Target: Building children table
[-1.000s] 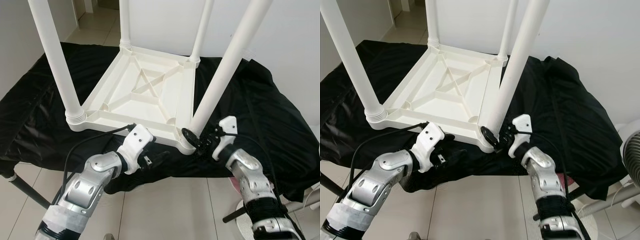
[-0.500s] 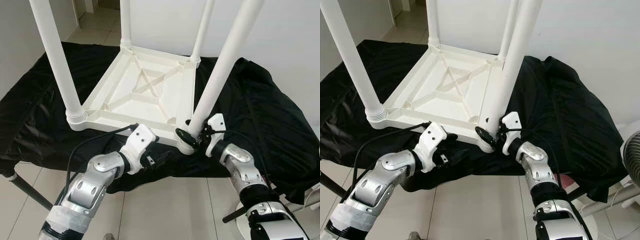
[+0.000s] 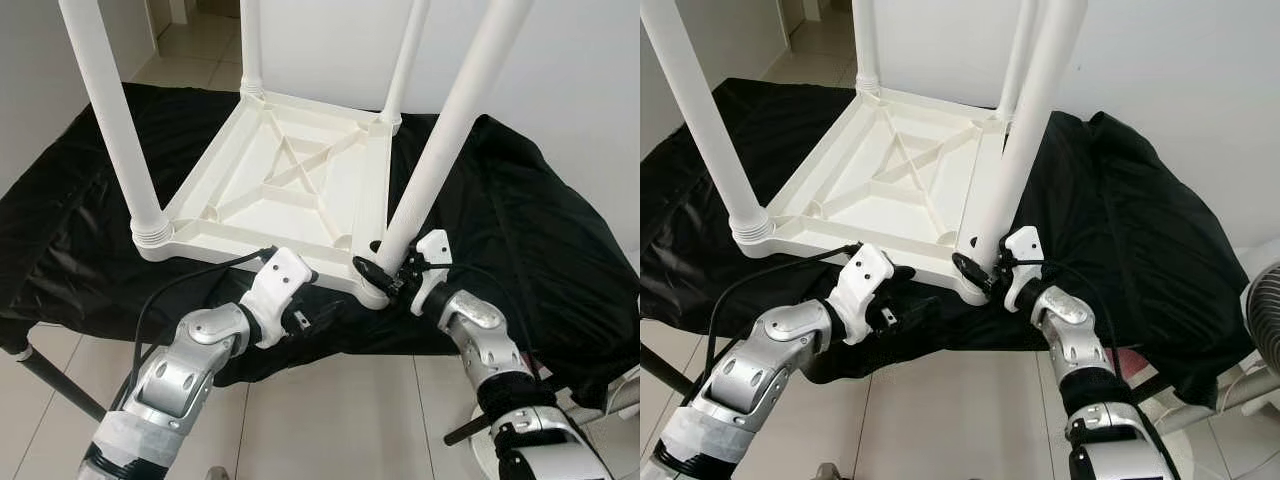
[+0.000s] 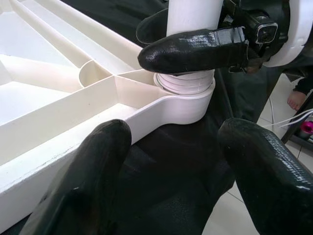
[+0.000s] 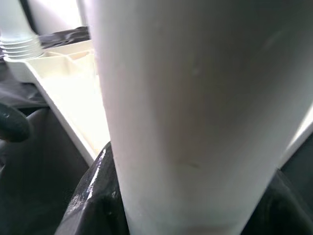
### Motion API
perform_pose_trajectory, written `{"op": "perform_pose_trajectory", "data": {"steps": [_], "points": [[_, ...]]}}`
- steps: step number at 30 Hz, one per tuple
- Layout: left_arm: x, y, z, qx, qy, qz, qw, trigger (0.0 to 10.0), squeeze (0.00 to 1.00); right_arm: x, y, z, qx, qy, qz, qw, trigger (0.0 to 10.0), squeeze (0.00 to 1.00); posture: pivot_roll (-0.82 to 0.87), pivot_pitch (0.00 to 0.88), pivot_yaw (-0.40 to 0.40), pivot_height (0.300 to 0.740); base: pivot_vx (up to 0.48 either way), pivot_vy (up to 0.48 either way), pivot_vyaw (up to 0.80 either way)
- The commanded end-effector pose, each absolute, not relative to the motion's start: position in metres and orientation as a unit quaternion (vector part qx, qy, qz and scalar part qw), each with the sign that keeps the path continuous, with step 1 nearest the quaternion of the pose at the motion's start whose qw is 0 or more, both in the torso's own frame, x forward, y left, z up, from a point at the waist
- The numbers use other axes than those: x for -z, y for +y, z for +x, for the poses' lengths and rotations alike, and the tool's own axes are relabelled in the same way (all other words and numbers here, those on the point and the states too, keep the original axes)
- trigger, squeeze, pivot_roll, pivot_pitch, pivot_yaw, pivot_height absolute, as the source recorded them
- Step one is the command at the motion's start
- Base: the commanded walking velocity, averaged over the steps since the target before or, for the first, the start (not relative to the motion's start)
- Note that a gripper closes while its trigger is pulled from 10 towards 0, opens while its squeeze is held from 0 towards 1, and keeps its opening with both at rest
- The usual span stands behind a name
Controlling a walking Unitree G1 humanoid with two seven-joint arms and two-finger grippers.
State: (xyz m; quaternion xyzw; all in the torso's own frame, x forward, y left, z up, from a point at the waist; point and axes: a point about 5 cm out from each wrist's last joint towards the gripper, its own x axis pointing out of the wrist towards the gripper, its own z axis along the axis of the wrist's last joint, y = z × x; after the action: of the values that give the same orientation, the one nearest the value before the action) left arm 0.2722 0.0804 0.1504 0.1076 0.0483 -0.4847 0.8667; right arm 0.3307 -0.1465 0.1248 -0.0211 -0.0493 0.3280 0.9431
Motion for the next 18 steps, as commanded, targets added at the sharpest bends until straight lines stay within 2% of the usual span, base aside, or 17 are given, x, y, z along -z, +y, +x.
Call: {"op": "perform_pose_trajectory", "data": {"steps": [1, 8, 17, 18], "points": [[-0.149, 0.079, 0.269, 0.487, 0.046, 0.111, 0.865, 10.0, 0.0, -0.123, -0.15, 0.329, -0.301, -0.043, -0.026, 0.952, 10.0, 0.0, 0.01, 0.05, -0.101, 0.74, 0.0, 0.0, 0.0], [-0.148, 0.078, 0.267, 0.491, 0.049, 0.109, 0.863, 10.0, 0.0, -0.122, -0.148, 0.324, -0.251, -0.041, -0.024, 0.967, 10.0, 0.0, 0.01, 0.053, -0.098, 0.74, 0.0, 0.0, 0.0], [-0.147, 0.077, 0.265, 0.497, 0.052, 0.11, 0.859, 10.0, 0.0, -0.116, -0.127, 0.31, -0.159, -0.029, 0.034, 0.986, 10.0, 0.0, 0.01, 0.048, -0.096, 0.74, 0.0, 0.0, 0.0], [-0.147, 0.076, 0.265, 0.498, 0.052, 0.11, 0.859, 10.0, 0.0, -0.116, -0.122, 0.307, -0.123, -0.027, 0.038, 0.991, 10.0, 0.0, 0.01, 0.046, -0.098, 0.74, 0.0, 0.0, 0.0]]}}
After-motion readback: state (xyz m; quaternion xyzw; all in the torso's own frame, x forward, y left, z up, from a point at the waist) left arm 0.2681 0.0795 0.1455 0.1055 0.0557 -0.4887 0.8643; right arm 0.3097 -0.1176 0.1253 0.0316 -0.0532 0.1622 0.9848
